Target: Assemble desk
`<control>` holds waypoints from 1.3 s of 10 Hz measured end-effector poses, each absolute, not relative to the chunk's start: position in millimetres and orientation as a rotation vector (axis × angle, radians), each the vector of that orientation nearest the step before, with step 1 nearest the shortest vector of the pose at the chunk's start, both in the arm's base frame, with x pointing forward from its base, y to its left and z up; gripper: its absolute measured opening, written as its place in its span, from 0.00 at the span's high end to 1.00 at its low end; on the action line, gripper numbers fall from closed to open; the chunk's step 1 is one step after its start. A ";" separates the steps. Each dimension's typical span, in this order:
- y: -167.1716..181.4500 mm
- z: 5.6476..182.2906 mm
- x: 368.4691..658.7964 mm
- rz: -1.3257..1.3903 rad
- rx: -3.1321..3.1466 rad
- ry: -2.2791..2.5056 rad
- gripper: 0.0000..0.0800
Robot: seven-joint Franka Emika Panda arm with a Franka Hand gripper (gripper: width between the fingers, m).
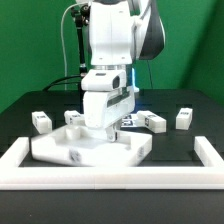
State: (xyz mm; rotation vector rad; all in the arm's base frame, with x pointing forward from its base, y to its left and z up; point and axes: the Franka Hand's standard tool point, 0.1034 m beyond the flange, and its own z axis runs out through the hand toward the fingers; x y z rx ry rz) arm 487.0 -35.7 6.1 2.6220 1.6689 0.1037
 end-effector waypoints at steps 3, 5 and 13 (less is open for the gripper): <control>-35.7 6.1 487.0 0.104 2.622 1.669 0.93; -35.7 6.1 487.0 0.104 2.622 1.669 0.93; 20.2 6.6 512.3 0.093 2.313 2.059 0.93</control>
Offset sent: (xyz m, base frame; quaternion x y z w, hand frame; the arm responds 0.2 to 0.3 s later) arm 0.0000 0.0000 0.0000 0.0000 0.0000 0.0000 1.0000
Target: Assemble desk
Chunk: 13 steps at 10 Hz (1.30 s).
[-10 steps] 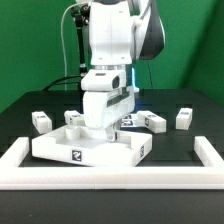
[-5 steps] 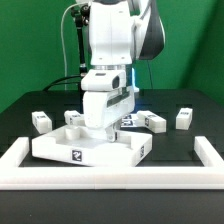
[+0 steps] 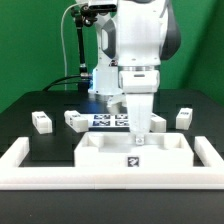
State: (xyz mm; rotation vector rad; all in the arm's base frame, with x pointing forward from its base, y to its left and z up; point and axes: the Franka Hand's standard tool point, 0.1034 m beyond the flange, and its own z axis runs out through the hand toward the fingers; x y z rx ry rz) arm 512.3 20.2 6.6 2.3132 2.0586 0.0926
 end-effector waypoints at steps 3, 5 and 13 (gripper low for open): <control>18.6 6.7 512.8 0.094 2.295 2.075 0.93; 21.4 6.6 519.0 0.093 2.250 2.124 0.93; 41.6 6.6 537.6 0.072 2.252 2.139 0.93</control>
Offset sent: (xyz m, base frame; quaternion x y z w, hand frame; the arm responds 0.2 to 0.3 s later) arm 0.0187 0.0123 0.0037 -0.0579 0.0352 -0.1618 0.9845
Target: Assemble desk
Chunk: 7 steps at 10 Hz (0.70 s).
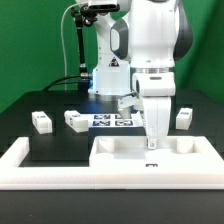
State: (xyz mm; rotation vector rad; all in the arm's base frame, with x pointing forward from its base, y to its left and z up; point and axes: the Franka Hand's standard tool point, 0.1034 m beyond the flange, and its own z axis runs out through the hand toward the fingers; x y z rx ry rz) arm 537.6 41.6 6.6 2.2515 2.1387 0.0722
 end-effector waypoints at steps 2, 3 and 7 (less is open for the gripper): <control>41.3 6.3 537.4 0.071 2.253 2.138 0.86; 41.3 6.2 537.3 0.071 2.253 2.138 0.60; 41.2 5.7 537.1 0.070 2.254 2.138 0.21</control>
Offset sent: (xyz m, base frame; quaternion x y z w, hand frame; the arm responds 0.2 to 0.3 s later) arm 0.0000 0.0000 0.0000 0.0000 0.0000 0.0000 1.0000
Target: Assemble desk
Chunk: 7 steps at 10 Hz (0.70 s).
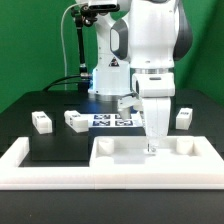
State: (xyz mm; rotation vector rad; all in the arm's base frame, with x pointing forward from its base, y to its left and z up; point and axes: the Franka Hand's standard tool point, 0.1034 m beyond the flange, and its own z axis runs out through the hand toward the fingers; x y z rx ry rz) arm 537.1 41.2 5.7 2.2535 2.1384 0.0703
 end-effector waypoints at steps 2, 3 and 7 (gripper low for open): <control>41.1 5.5 536.9 0.070 2.254 2.138 0.19; 41.1 5.3 536.9 0.070 2.254 2.139 0.19; 45.2 14.6 535.9 0.073 2.337 2.039 0.19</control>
Offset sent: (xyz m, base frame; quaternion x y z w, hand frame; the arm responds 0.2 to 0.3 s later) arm 0.0000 0.0000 0.0000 0.0000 0.0000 0.0000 1.0000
